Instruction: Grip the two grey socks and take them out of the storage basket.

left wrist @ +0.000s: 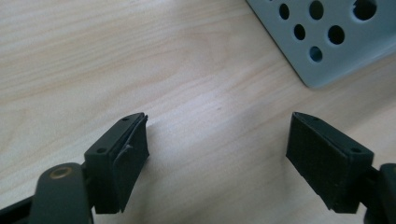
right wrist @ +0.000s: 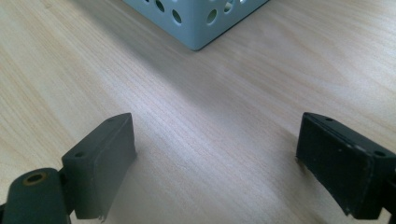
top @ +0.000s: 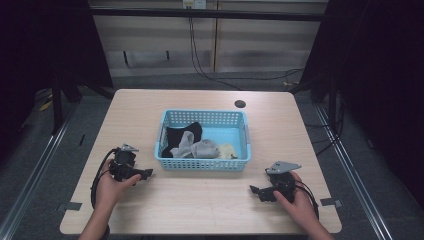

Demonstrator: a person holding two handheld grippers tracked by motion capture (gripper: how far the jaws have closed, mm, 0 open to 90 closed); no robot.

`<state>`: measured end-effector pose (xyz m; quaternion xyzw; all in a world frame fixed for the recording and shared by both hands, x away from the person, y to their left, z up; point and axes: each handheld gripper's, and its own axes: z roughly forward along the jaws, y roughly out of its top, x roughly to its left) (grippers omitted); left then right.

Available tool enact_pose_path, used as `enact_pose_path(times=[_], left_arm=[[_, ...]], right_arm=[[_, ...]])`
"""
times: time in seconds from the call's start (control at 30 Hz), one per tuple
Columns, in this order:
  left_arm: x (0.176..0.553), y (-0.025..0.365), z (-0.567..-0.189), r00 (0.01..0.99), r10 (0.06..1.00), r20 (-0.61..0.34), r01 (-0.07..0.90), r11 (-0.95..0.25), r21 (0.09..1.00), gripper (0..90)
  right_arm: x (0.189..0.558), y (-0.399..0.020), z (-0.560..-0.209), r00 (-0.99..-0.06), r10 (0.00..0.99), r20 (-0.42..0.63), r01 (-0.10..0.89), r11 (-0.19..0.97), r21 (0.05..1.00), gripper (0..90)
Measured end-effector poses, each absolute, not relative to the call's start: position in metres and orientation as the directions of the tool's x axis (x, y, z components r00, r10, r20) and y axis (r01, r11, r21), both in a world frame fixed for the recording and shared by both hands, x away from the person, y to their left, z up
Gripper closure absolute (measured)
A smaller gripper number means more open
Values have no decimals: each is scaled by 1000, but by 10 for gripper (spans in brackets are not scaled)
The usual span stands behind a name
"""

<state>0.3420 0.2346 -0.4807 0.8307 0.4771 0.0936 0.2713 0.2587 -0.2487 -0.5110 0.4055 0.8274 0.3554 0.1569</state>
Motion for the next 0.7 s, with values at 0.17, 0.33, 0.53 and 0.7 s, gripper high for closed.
enact_pose_path(times=[0.17, 0.33, 0.53, 0.7], left_arm=[[352, 233, -452, 548, 830, -104, 759, -440, 480, 217], [357, 228, -437, 564, 819, -109, 761, -464, 453, 221], [364, 222, -421, 582, 804, -119, 770, -498, 400, 221], [369, 217, -408, 590, 796, -137, 773, -508, 379, 221]], right_arm=[[259, -249, -511, -621, 783, 28, 560, 419, 715, 110], [259, -249, -511, -622, 783, 28, 559, 419, 716, 110], [259, -249, -511, -622, 783, 28, 559, 419, 716, 110], [259, -249, -511, -621, 784, 30, 561, 418, 714, 110]])
